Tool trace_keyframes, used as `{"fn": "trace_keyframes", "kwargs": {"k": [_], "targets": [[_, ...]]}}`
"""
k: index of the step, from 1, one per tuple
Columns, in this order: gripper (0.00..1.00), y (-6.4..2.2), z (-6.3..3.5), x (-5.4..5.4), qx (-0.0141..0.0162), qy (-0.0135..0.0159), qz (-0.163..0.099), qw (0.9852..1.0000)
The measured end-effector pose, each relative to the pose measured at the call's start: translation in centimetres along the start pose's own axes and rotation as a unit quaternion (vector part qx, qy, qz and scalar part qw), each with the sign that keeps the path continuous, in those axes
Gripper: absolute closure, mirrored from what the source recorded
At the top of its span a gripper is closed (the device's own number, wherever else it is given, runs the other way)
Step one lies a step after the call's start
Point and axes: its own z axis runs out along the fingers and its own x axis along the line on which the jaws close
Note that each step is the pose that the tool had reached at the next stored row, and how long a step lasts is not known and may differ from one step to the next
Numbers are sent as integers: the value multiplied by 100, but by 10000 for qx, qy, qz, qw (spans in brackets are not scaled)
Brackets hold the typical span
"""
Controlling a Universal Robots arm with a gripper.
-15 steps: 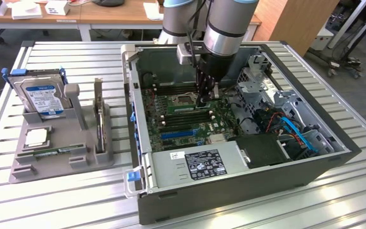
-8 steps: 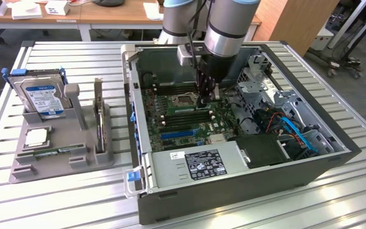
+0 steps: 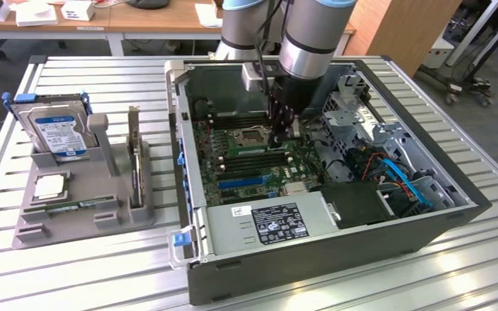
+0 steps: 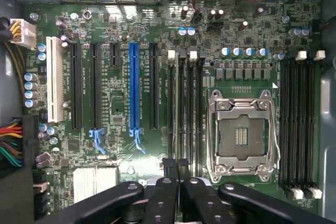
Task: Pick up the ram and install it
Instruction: 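Insert the ram into the slot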
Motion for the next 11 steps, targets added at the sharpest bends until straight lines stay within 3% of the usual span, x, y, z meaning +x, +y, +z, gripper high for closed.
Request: {"fn": "trace_keyframes", "kwargs": {"k": [11], "targets": [[89,-1,30,13,0,0,0,10000]]}}
